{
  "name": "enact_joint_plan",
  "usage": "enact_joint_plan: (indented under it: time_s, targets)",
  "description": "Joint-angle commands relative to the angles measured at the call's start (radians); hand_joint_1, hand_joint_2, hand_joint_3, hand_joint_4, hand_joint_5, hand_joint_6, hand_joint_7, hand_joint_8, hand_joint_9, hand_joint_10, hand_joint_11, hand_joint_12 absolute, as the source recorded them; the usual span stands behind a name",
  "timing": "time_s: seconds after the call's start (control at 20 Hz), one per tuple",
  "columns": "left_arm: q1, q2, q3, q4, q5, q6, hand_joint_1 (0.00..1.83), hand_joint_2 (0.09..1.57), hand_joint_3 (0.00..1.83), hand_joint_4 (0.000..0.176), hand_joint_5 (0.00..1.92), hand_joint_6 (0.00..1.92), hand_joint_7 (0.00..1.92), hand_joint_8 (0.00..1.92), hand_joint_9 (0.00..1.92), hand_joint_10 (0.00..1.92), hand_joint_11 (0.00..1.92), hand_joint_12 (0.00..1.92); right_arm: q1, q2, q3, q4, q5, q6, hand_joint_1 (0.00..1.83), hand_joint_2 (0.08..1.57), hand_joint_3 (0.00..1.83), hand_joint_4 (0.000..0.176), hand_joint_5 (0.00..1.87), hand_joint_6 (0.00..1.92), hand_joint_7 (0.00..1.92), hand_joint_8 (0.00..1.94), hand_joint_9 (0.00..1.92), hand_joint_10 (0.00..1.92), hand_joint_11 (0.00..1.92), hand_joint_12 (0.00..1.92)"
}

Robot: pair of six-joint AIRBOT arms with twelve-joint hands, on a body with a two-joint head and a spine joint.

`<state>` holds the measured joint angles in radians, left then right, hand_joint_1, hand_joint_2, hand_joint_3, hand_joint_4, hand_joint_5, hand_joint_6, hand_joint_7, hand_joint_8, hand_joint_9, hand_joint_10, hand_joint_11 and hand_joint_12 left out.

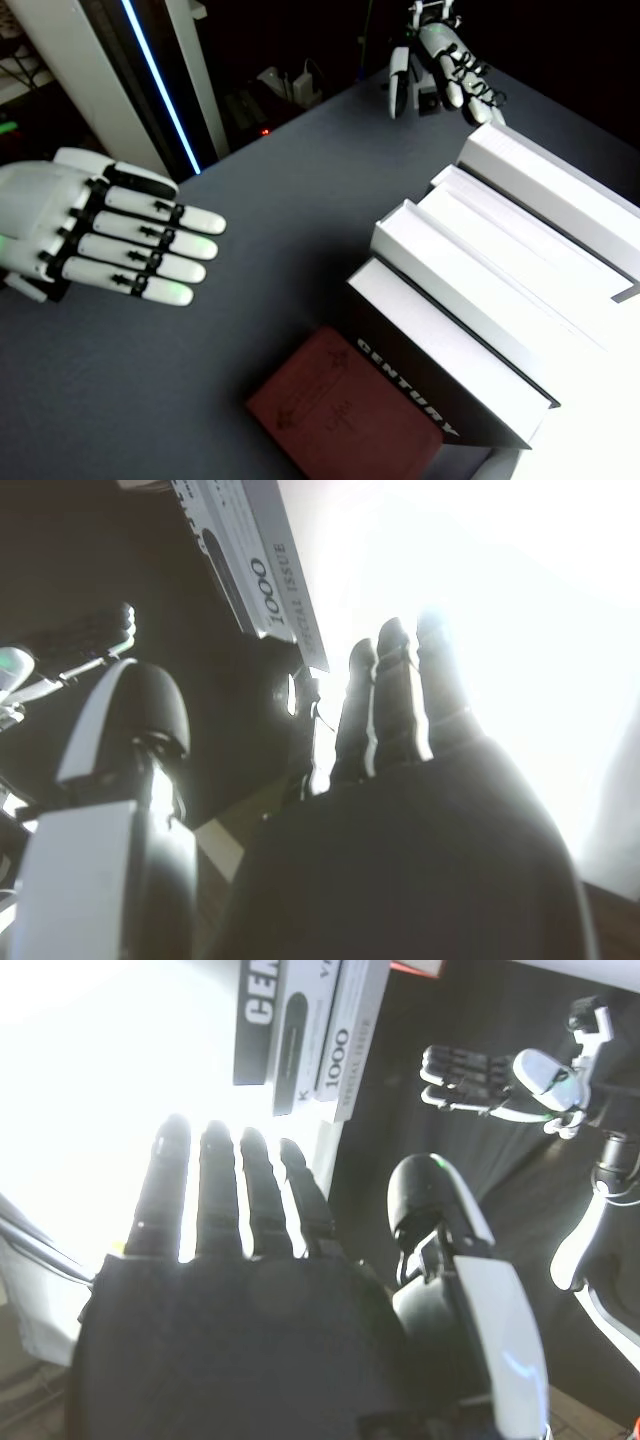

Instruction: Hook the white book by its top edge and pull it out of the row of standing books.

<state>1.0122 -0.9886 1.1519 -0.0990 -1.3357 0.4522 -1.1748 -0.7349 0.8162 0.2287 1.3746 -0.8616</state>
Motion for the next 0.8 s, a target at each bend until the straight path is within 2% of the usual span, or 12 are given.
enact_joint_plan:
  time_s: [0.0,0.15,0.25,0.3,0.35,0.4,0.5,0.55,0.6,0.75]
  targets:
    - [-0.012,0.0,0.005,-0.009,-0.124,-0.006,0.09,1.37,0.01,0.04,0.0,0.0,0.0,0.0,0.0,0.0,0.0,0.0,0.011,0.006,0.004,0.009,0.123,0.005,0.49,1.35,0.05,0.0,0.0,0.0,0.0,0.0,0.0,0.0,0.0,0.0]
    - [-0.013,-0.012,0.009,-0.01,-0.124,-0.007,0.09,1.36,0.0,0.055,0.0,0.0,0.0,0.0,0.0,0.0,0.0,0.0,0.012,0.005,0.007,0.014,0.123,0.004,0.49,1.36,0.04,0.0,0.0,0.0,0.0,0.0,0.0,0.0,0.0,0.0]
    - [-0.013,-0.017,0.013,-0.008,-0.118,-0.013,0.15,1.36,0.0,0.049,0.0,0.0,0.0,0.0,0.0,0.0,0.0,0.0,0.026,0.004,0.013,0.015,0.123,0.003,0.49,1.36,0.03,0.0,0.0,0.0,0.0,0.0,0.0,0.0,0.0,0.0]
    - [-0.013,-0.017,0.013,-0.007,-0.117,-0.013,0.12,1.36,0.0,0.066,0.0,0.0,0.0,0.0,0.0,0.0,0.0,0.0,0.035,0.004,0.018,0.015,0.122,-0.002,0.5,1.37,0.03,0.0,0.01,0.0,0.0,0.0,0.0,0.0,0.0,0.0]
    - [-0.013,-0.018,0.014,-0.007,-0.116,-0.013,0.12,1.36,0.0,0.068,0.0,0.0,0.0,0.0,0.0,0.0,0.0,0.0,0.049,0.001,0.025,0.015,0.114,-0.008,0.46,1.38,0.03,0.0,0.0,0.0,0.0,0.0,0.0,0.0,0.0,0.0]
    - [-0.013,-0.019,0.016,-0.008,-0.115,-0.013,0.1,1.37,0.0,0.079,0.0,0.0,0.0,0.0,0.0,0.0,0.0,0.0,0.071,-0.005,0.035,0.015,0.095,-0.015,0.48,1.41,0.03,0.0,0.0,0.0,0.0,0.0,0.0,0.0,0.0,0.0]
    - [-0.013,-0.019,0.017,-0.008,-0.114,-0.014,0.07,1.37,0.0,0.082,0.0,0.0,0.0,0.0,0.0,0.0,0.0,0.0,0.14,-0.028,0.066,0.009,0.038,-0.019,0.65,1.4,0.02,0.0,0.05,0.02,0.0,0.0,0.0,0.0,0.0,0.0]
    - [-0.013,-0.019,0.018,-0.008,-0.113,-0.014,0.07,1.37,0.0,0.086,0.0,0.0,0.0,0.0,0.0,0.0,0.0,0.0,0.178,-0.039,0.084,0.002,0.006,-0.023,0.64,1.41,0.02,0.0,0.06,0.02,0.0,0.0,0.0,0.0,0.0,0.0]
    - [-0.013,-0.02,0.019,-0.008,-0.112,-0.014,0.06,1.37,0.0,0.091,0.0,0.0,0.0,0.0,0.0,0.0,0.0,0.0,0.213,-0.049,0.099,-0.002,-0.018,-0.031,0.53,1.41,0.02,0.0,0.07,0.02,0.0,0.0,0.0,0.0,0.0,0.0]
    - [-0.013,-0.021,0.022,-0.008,-0.109,-0.016,0.08,1.36,0.0,0.106,0.0,0.0,0.0,0.0,0.0,0.0,0.0,0.0,0.315,-0.076,0.134,-0.013,-0.078,-0.058,0.37,1.41,0.01,0.0,0.05,0.01,0.0,0.0,0.0,0.0,0.0,0.0]
